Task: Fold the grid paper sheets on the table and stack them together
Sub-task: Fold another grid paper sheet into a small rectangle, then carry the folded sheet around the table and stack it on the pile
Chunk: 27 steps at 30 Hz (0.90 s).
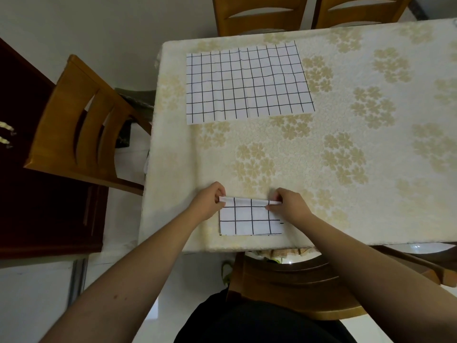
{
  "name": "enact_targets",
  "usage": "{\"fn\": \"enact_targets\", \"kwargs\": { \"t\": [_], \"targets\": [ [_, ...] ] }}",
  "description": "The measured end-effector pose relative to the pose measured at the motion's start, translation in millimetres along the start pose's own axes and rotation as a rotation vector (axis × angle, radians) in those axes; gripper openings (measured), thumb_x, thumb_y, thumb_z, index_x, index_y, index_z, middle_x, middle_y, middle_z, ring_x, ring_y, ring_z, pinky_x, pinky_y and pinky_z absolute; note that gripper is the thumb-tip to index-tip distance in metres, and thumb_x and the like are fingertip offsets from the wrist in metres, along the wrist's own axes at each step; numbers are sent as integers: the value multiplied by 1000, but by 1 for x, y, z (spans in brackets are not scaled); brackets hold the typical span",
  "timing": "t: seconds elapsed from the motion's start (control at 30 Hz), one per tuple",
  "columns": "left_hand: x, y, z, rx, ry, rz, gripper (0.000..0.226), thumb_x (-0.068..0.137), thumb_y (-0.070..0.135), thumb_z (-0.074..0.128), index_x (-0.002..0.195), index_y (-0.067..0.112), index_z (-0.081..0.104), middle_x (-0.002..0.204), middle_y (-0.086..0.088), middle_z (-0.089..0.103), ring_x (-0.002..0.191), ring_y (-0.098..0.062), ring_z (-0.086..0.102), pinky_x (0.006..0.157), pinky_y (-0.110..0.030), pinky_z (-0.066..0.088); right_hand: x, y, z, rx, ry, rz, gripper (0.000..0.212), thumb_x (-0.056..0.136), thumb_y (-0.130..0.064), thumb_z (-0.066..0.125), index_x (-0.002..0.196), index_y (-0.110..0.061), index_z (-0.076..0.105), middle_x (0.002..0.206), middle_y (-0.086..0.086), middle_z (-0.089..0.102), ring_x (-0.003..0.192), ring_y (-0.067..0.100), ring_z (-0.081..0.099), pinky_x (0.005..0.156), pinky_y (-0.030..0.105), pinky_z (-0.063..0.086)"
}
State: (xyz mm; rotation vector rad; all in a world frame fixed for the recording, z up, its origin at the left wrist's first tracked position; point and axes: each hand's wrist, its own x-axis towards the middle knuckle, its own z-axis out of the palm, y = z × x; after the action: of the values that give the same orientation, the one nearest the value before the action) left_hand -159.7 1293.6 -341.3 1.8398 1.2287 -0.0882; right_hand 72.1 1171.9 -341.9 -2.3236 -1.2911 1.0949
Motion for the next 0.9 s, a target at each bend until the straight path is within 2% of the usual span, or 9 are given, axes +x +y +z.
{"fn": "enact_targets", "kwargs": {
  "t": [0.17, 0.27, 0.33, 0.4, 0.47, 0.53, 0.63, 0.77, 0.9],
  "targets": [
    [-10, -5, 1, -227, 13, -102, 17, 89, 19, 68, 105, 21, 64, 96, 5, 67, 93, -13, 64, 80, -26, 51, -15, 9, -2, 219, -41, 36, 23, 82, -28, 75, 103, -26, 65, 84, -13, 58, 74, 4, 54, 62, 16, 38],
    [-16, -5, 1, -396, 28, -143, 5, 93, 20, 62, 97, 22, 62, 96, 1, 70, 94, -19, 66, 86, -38, 54, -23, 10, 0, 308, -49, 101, 26, 80, -35, 75, 90, -11, 73, 74, 1, 62, 69, 17, 58, 64, 26, 42],
    [-21, -4, 1, -539, 27, -166, 6, 96, 20, 58, 99, 25, 58, 99, -4, 71, 94, -23, 68, 89, -47, 54, -28, 8, 1, 404, -31, 129, 41, 79, -39, 76, 75, -1, 63, 66, 8, 51, 61, 21, 50, 61, 26, 38],
    [-26, -2, 2, -593, 39, -191, 8, 97, 22, 55, 102, 29, 54, 100, -7, 70, 92, -26, 68, 84, -49, 54, -34, 0, 0, 522, -21, 141, 39, 82, -35, 74, 66, -8, 51, 63, 0, 50, 60, 16, 50, 58, 23, 40],
    [-31, 2, 2, -633, 57, -211, 8, 99, 25, 53, 104, 31, 52, 101, -9, 69, 88, -26, 68, 75, -44, 55, -38, -6, 2, 669, -31, 171, 19, 88, -31, 69, 79, -14, 65, 78, -4, 69, 74, 17, 66, 71, 31, 56],
    [-36, 6, 3, -674, 75, -230, 9, 99, 27, 52, 107, 28, 53, 105, -10, 68, 88, -26, 68, 68, -39, 55, -43, -12, 5, 772, -33, 213, 17, 90, -30, 65, 101, -17, 69, 96, 3, 73, 88, 22, 70, 84, 44, 57],
    [-41, 10, 3, -712, 77, -274, 22, 99, 28, 52, 120, 22, 51, 112, -8, 65, 94, -26, 68, 64, -34, 54, -51, -17, 10, 873, -15, 282, 17, 91, -27, 64, 104, -16, 67, 100, 8, 73, 90, 26, 70, 84, 46, 57],
    [-44, 17, -3, -742, -56, -304, 30, 98, 26, 55, 126, 16, 52, 113, -7, 67, 95, -24, 68, 66, -34, 55, -66, -19, 8, 965, -7, 331, 16, 91, -23, 64, 105, -13, 66, 97, 8, 73, 86, 24, 71, 67, 34, 57],
    [-49, 29, -12, -670, -266, -294, 26, 96, 17, 58, 122, 12, 59, 111, -8, 70, 97, -22, 69, 70, -31, 56, -84, -11, -1, 1011, 21, 356, 18, 92, -20, 64, 107, -10, 67, 97, 10, 74, 87, 27, 71, 67, 34, 57]
  ]
}}
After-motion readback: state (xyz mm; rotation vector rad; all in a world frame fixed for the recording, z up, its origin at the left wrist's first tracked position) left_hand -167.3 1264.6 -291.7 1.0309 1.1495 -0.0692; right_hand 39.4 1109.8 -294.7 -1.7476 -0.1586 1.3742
